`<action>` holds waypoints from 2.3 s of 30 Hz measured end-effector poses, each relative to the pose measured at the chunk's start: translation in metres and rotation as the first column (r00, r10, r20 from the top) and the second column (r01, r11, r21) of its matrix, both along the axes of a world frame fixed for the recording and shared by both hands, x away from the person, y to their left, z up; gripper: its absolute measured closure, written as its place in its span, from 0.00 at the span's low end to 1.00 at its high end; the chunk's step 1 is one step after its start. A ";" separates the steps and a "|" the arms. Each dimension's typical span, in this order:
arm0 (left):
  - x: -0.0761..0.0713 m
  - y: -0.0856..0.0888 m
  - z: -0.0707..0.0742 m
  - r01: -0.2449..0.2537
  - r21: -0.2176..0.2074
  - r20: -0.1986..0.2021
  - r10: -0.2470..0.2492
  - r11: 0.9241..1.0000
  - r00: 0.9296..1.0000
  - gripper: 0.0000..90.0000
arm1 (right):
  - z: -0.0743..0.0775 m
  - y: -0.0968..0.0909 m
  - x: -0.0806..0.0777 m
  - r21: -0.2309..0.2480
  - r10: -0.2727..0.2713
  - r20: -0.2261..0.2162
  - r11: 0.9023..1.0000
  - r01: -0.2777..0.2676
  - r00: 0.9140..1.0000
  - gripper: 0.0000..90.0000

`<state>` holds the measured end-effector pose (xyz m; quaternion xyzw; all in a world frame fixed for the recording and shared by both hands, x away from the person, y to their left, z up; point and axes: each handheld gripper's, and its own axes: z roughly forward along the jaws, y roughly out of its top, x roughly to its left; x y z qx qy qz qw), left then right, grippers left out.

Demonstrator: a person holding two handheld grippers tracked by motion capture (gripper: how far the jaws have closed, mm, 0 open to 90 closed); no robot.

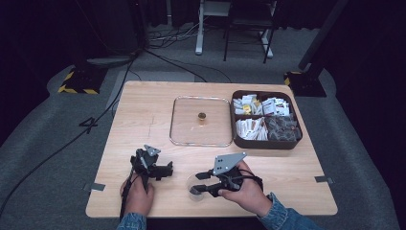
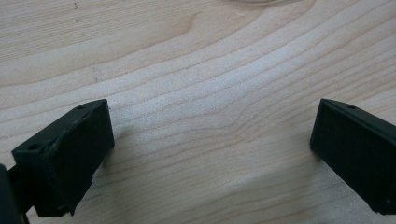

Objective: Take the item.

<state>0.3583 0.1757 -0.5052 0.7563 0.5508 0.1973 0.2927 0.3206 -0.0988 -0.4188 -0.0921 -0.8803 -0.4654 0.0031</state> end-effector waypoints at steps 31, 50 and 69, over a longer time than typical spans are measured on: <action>0.000 0.000 0.000 -0.001 0.000 0.001 0.001 1.000 1.000 0.00 | 0.052 -0.091 0.016 0.090 -0.219 0.064 0.973 0.213 0.974 0.19; 0.002 -0.001 0.000 -0.003 -0.006 0.001 0.003 1.000 1.000 0.00 | 0.025 -0.161 0.036 -0.006 -0.375 0.027 0.927 0.376 0.926 0.19; 0.002 -0.001 0.000 -0.003 -0.006 0.001 0.003 1.000 1.000 0.00 | -0.043 -0.196 0.048 -0.177 -0.505 -0.020 0.851 0.494 0.863 0.19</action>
